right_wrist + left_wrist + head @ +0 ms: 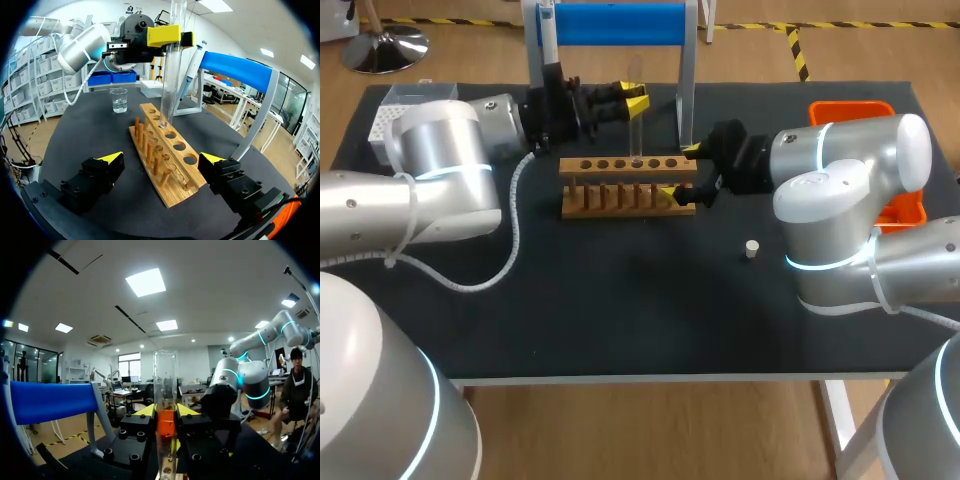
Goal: Invert the test tube, pick up the pipette, mount the tip to pipette, aspirate from beaker and dispense into the tube, eject the tip, return the pipette, and cap with the stopper.
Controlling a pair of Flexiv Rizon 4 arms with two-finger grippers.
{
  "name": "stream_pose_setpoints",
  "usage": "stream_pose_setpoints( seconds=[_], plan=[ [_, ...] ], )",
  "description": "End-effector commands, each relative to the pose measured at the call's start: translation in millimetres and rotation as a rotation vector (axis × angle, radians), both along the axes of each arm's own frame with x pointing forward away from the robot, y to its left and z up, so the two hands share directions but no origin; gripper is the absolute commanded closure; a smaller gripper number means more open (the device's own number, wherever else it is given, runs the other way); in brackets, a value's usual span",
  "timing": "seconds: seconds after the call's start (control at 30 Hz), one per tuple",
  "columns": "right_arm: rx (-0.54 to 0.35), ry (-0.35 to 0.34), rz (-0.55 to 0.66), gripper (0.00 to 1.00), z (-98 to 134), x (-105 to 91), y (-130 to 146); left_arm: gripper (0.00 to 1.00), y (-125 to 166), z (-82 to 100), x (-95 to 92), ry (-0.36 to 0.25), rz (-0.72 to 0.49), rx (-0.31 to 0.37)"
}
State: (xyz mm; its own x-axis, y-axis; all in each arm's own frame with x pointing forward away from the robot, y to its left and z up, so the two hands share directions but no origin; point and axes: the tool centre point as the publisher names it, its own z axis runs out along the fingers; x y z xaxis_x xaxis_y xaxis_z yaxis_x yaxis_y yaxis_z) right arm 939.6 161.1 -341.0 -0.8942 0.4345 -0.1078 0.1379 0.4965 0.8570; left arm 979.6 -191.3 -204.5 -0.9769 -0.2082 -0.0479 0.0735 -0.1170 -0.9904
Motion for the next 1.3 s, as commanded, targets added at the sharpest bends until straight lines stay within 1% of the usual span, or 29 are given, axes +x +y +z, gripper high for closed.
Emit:
stream_pose_setpoints(
  seconds=[0.03, 0.87, 1.3],
  plan=[
    [0.001, 0.001, 0.002, 0.0, 0.3, -0.2, -1.2, 1.0, -0.4, -2.3, 3.0, -0.001, -0.004, -0.003],
    [0.001, 0.001, 0.002, 0.0, 0.3, -0.2, -1.2, 1.0, -6.2, -16.4, 13.3, 0.01, -0.014, -0.011],
    [0.001, 0.001, 0.002, 0.0, 0.3, -0.2, -1.2, 1.0, -3.1, -20.8, 12.5, 0.017, 0.001, -0.001]
  ],
)
